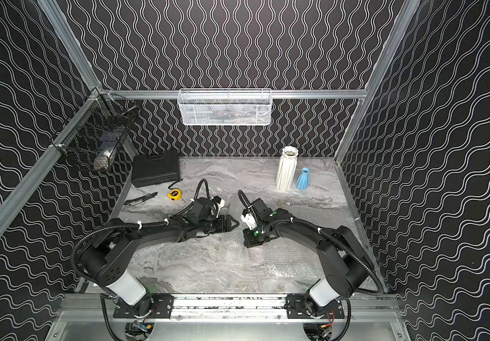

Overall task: Unwrap the vase from the bubble wrap
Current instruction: Unwrap the bubble wrap at the center of the board.

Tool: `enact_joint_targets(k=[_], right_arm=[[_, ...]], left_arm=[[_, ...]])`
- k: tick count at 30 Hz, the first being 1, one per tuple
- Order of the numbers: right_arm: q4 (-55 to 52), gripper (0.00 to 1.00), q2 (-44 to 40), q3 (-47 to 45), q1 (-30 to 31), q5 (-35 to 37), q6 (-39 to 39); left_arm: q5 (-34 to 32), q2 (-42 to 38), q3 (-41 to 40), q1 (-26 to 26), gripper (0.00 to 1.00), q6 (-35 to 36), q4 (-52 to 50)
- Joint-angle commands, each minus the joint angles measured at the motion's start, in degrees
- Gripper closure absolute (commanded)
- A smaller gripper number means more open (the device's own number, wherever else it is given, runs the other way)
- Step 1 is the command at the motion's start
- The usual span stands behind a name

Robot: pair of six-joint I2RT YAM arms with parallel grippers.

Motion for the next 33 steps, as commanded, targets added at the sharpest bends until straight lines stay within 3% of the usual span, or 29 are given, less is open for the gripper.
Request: enact_joint_targets(k=[1,8,18,27,33], right_arm=[[0.3,0.96,-0.2,-0.1,-0.3,-2.4,-1.1],[2.2,0.67,-1.5,0.3,-0.9,3.4,4.7],[2.7,0.36,-3.7,0.3,-4.7,10.7,10.9],[4.3,0.37,-2.9,-0.8,-11.2,5.4,12.4],[6.9,0.52,-0.4,-1.8,-11.8,0.5,12.6]], left_arm=[[-2.6,0.1,-0.5,0.0,0.23,1.0,-7.7],[-1.6,-0.9,-0.4,0.0,0.23,1.1,-7.9],[-0.7,-3.1,-1.9,0.0,0.23,0.1,-7.6],[-1.3,-5.0,-4.2,0.0,0.23,-1.0,-7.2],[-3.9,-6.7,-5.6,0.0,0.23,-1.7,-7.9]])
